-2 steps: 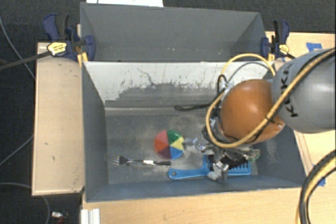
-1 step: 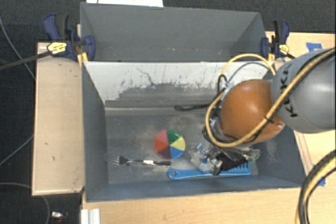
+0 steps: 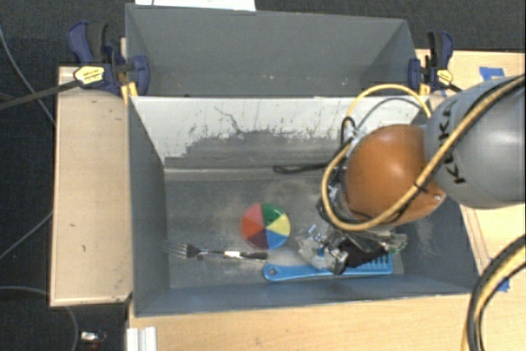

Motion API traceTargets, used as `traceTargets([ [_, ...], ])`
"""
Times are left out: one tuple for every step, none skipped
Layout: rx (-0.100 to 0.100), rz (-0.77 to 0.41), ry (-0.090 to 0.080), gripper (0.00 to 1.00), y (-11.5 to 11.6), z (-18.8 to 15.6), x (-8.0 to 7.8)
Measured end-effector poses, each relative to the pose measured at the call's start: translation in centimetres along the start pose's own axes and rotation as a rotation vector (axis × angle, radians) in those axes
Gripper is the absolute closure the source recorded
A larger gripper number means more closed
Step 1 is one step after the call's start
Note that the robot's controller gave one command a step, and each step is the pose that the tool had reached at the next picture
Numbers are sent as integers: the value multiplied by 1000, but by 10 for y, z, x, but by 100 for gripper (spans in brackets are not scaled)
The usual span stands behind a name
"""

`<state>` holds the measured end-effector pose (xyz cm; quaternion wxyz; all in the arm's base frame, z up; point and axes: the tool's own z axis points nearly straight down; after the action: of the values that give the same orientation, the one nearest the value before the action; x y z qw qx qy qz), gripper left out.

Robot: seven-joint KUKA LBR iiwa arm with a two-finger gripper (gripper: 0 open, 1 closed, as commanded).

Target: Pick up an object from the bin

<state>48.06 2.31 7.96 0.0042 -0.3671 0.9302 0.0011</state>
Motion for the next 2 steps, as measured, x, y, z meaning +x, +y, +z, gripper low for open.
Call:
traceTargets([
  [3,-485,-7,0,-16,9,13],
  [2,-482,-7,0,-16,9,13],
])
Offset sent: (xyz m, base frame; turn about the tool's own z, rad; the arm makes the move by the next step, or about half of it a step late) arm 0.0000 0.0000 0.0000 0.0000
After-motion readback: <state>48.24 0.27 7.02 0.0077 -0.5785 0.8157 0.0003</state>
